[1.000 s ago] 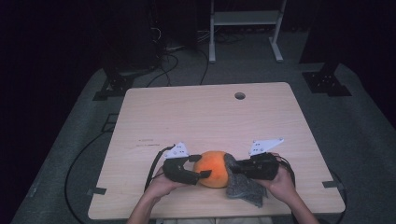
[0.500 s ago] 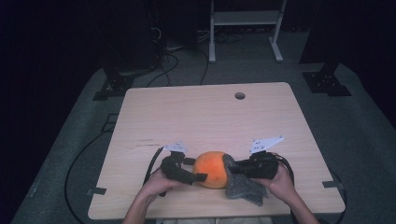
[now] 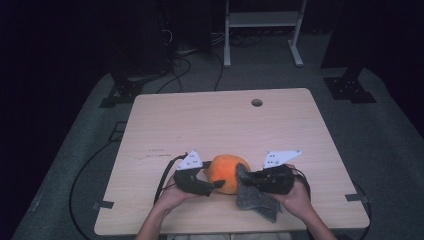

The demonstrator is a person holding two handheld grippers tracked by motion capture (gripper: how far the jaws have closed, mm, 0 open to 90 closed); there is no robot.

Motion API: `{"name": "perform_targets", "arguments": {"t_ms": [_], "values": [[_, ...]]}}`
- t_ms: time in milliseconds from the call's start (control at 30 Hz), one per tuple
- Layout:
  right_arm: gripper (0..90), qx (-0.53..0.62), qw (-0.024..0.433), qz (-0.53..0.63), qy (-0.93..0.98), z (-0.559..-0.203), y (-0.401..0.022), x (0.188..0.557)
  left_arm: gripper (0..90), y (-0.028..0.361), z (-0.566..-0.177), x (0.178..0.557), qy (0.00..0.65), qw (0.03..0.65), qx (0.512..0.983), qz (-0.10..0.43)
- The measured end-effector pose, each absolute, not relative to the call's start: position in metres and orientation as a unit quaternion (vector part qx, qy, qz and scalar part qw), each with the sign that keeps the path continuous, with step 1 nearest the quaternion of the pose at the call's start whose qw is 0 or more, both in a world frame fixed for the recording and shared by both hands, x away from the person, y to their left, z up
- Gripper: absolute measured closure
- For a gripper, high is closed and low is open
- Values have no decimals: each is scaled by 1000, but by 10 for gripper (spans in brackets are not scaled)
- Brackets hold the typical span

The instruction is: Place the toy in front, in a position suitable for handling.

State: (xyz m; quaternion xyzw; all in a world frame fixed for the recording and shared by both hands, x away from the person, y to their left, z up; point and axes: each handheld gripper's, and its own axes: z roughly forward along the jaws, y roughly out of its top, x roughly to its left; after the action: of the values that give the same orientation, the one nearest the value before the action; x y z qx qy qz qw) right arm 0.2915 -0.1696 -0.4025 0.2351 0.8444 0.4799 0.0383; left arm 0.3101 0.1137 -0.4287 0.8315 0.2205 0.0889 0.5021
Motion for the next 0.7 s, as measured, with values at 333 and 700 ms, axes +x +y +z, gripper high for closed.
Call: {"name": "perform_targets", "arguments": {"t_ms": [333,700], "values": [[778,241,34,429,870,-417,-175,294,190,119,-432,315,243,514,822,35],[770,244,58,477,842,-396,-178,298,246,113,-428,307,199,497,840,84]]}}
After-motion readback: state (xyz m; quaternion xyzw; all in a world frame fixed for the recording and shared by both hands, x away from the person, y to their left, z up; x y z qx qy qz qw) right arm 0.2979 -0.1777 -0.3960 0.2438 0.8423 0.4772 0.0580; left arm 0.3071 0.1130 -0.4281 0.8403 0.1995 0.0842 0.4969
